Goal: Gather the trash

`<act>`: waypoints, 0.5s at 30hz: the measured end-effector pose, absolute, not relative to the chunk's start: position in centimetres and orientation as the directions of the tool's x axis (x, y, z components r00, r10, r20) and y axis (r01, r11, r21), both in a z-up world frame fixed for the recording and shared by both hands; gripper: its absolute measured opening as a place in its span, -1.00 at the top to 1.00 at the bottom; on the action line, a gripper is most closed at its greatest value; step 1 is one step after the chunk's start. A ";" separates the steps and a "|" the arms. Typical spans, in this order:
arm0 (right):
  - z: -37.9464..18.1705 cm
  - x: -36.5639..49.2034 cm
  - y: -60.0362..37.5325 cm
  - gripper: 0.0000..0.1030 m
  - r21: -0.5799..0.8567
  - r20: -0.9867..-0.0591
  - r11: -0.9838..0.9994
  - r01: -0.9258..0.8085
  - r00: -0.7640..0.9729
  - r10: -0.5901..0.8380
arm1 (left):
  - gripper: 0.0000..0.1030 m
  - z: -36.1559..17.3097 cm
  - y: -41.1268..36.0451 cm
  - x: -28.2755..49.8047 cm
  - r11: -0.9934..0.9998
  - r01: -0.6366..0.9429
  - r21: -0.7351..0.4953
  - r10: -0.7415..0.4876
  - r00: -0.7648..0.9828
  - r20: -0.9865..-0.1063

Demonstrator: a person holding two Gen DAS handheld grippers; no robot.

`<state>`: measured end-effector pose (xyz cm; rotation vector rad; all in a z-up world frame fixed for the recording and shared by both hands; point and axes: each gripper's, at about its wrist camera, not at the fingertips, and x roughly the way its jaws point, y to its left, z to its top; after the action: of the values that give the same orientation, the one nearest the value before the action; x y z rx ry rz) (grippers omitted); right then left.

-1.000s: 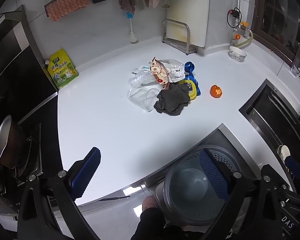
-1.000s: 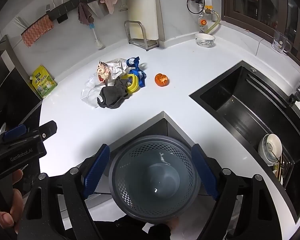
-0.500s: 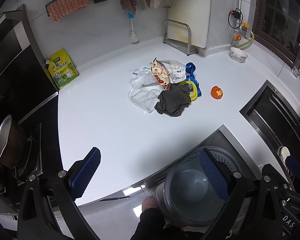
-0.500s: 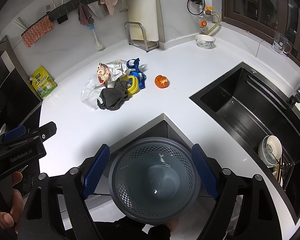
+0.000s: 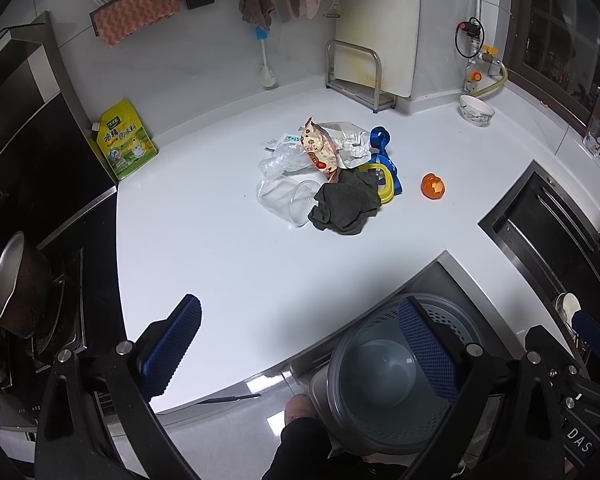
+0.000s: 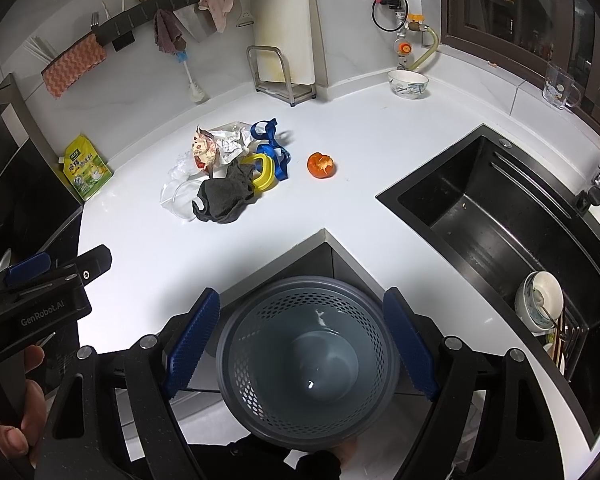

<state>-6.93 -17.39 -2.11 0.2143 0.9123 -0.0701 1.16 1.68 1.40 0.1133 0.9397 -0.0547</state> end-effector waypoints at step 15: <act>-1.9 -6.9 -17.5 -0.55 0.153 -0.787 0.977 0.150 0.616 0.029 | -0.88 1.0 0.9 0.5 0.993 0.094 0.077 0.006 0.596 -0.803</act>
<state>-6.90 -17.52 -1.85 0.2120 0.9060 -0.0701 0.51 0.92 1.03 0.1159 0.9312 -0.0512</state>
